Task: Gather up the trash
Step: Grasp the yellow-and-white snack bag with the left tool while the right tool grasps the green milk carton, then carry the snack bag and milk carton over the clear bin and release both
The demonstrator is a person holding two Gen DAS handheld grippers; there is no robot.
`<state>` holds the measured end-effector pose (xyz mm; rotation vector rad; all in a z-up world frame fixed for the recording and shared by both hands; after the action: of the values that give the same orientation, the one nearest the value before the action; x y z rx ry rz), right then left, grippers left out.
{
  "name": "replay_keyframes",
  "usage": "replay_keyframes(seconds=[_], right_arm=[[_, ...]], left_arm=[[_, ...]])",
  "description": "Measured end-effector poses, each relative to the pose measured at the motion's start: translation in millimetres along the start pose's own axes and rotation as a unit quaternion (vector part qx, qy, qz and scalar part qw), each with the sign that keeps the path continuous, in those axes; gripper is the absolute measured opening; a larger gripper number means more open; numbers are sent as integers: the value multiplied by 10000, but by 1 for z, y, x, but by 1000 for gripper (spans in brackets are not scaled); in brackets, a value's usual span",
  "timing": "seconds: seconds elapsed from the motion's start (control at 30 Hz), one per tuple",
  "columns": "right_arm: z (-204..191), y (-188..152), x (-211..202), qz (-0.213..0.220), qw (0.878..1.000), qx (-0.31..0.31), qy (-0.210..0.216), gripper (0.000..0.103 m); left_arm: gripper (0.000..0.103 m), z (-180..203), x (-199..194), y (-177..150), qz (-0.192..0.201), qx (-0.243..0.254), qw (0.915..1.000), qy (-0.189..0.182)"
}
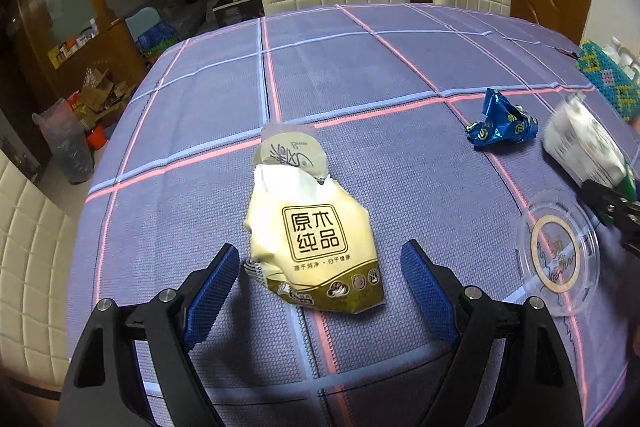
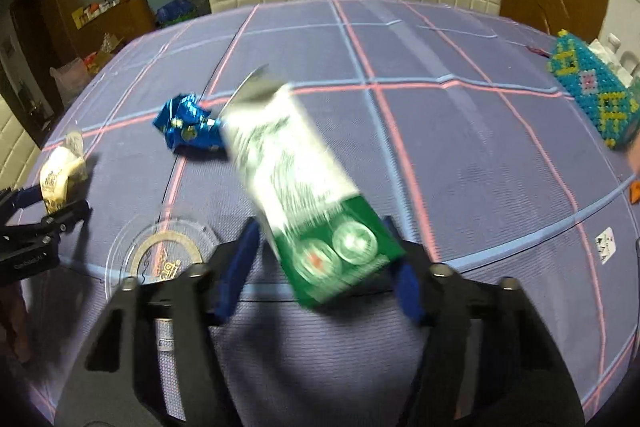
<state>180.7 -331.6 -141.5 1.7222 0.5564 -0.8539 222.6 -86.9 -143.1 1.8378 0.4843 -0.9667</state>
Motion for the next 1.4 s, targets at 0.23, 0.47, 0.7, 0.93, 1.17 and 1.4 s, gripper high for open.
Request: replay_keyframes(seconds=[0.23, 0.47, 0.7, 0.93, 1.17, 1.4], right_arm=[[-22, -4, -13, 259, 9993, -253, -37, 41], [-53, 3, -44, 679, 9960, -570, 86, 41], [-99, -6, -62, 740, 9917, -964, 427, 41], [-155, -29, -60, 572, 9849, -1477, 696, 41], [-208, -52, -63, 497, 9750, -1946, 948, 41], [-253, -70, -66, 471, 9644, -2339, 1139, 41]], left_arm=[[43, 1, -15, 4, 235, 209, 9994, -139], [42, -16, -46, 2, 549, 90, 9985, -5], [42, -34, -69, -17, 678, 201, 9966, 432], [42, -65, -80, -47, 618, 7, 9951, 772], [42, -115, -82, -83, 495, -531, 9910, 1122], [42, -154, -89, -115, 404, -926, 9847, 1423]])
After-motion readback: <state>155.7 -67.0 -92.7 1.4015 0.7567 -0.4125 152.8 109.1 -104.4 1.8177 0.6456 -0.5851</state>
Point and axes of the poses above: each gripper's, at about its wrist camera, not at the fingertips, and x roughly the way its jaws point, z to its right, y to its top, the point moved 10 cm from there along x, roughly the way its jaws point, and after that the axes turned 11 degrees about x, right-handed, at the moved point
